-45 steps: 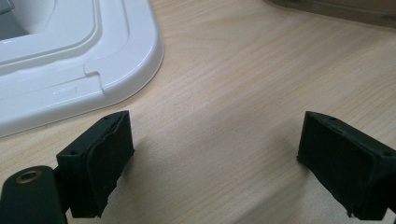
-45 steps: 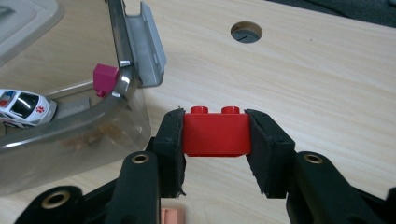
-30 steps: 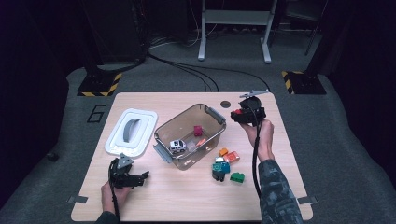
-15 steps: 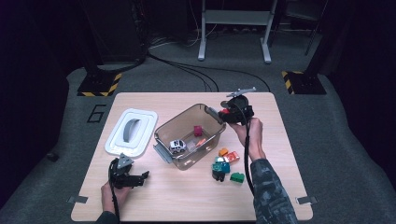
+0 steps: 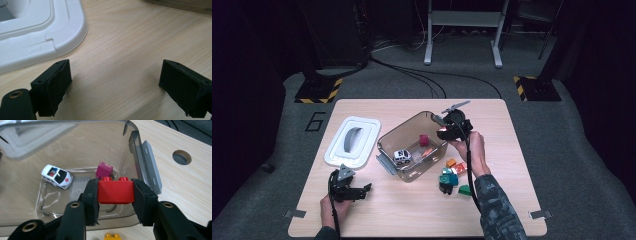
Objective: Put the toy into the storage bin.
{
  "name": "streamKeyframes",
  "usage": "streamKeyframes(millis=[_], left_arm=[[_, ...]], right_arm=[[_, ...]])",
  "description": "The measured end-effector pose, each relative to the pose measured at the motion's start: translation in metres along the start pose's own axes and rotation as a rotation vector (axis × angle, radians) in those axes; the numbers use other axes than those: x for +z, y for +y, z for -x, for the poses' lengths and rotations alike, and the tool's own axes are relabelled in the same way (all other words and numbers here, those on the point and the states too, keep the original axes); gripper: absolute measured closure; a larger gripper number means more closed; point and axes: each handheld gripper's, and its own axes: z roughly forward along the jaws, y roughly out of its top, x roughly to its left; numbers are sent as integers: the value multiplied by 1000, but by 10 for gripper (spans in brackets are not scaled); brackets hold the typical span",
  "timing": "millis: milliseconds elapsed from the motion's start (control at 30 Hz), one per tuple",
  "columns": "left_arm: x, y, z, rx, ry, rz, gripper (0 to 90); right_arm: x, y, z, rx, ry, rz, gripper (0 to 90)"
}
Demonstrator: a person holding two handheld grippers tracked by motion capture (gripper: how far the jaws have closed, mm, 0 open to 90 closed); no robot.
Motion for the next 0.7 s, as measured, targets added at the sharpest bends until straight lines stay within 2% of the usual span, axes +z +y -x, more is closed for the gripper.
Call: streamKeyframes(millis=[333, 433, 600, 667, 700], left_arm=[[0, 0, 0, -1, -1, 1, 104], [0, 0, 0, -1, 0, 0, 104], [0, 0, 0, 0, 0, 0, 104], [0, 0, 0, 0, 0, 1, 104], [0, 0, 0, 0, 0, 1, 105]], right_arm=[[1, -4, -2, -31, -25, -54, 587], [0, -5, -2, -34, -21, -53, 584], [-6, -8, -1, -23, -21, -35, 484], [-11, -10, 0, -12, -23, -25, 399], [-11, -10, 0, -12, -23, -25, 399]])
